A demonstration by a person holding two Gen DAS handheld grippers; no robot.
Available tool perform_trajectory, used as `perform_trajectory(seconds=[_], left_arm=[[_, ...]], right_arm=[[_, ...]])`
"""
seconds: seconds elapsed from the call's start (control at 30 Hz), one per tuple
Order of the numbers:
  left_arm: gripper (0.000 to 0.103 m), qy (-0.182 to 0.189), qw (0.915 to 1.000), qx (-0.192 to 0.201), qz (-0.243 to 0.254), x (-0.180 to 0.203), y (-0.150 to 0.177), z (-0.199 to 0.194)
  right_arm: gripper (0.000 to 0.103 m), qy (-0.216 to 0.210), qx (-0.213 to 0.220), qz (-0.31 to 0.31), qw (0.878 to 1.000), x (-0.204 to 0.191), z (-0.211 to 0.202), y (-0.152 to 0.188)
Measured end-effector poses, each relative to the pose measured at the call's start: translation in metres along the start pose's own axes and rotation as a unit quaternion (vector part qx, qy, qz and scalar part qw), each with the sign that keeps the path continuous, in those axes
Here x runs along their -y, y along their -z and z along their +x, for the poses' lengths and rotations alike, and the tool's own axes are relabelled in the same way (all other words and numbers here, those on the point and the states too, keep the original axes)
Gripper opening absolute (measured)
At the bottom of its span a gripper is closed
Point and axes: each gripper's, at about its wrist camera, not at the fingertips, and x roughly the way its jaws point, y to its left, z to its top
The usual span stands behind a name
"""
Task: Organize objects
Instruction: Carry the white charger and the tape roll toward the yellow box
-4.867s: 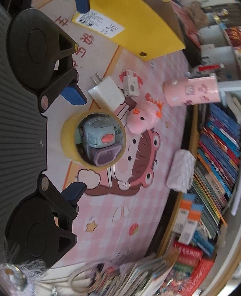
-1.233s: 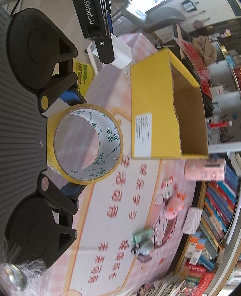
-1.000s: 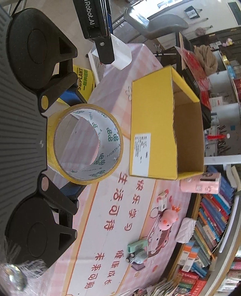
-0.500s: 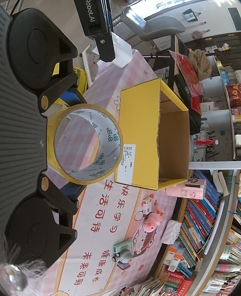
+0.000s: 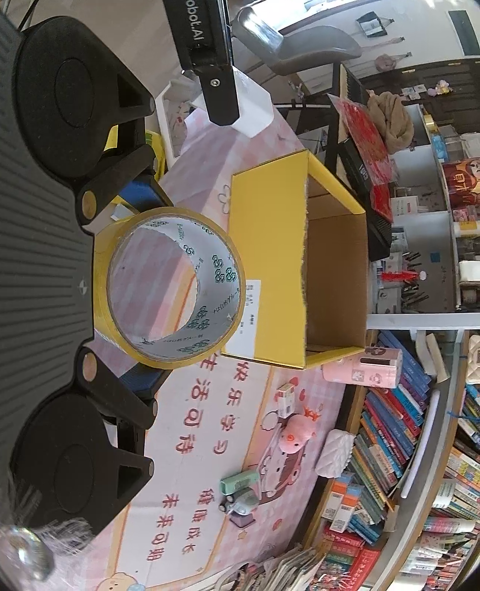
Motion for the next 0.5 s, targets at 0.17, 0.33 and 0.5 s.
perform_trajectory(seconds=[0.17, 0.33, 0.5], left_arm=[[0.041, 0.001, 0.9998, 0.019, -0.002, 0.001, -0.021, 0.008], [0.041, -0.007, 0.9991, 0.042, 0.003, 0.005, -0.047, 0.023], [0.041, -0.015, 0.9986, 0.049, 0.009, 0.012, -0.073, 0.056]], right_arm=[[0.082, -0.002, 0.032, -0.017, 0.999, 0.002, 0.0, -0.017], [0.082, 0.0, 0.074, -0.022, 0.997, 0.01, 0.01, -0.051], [0.082, 0.002, 0.099, -0.026, 0.995, 0.024, 0.031, -0.095]])
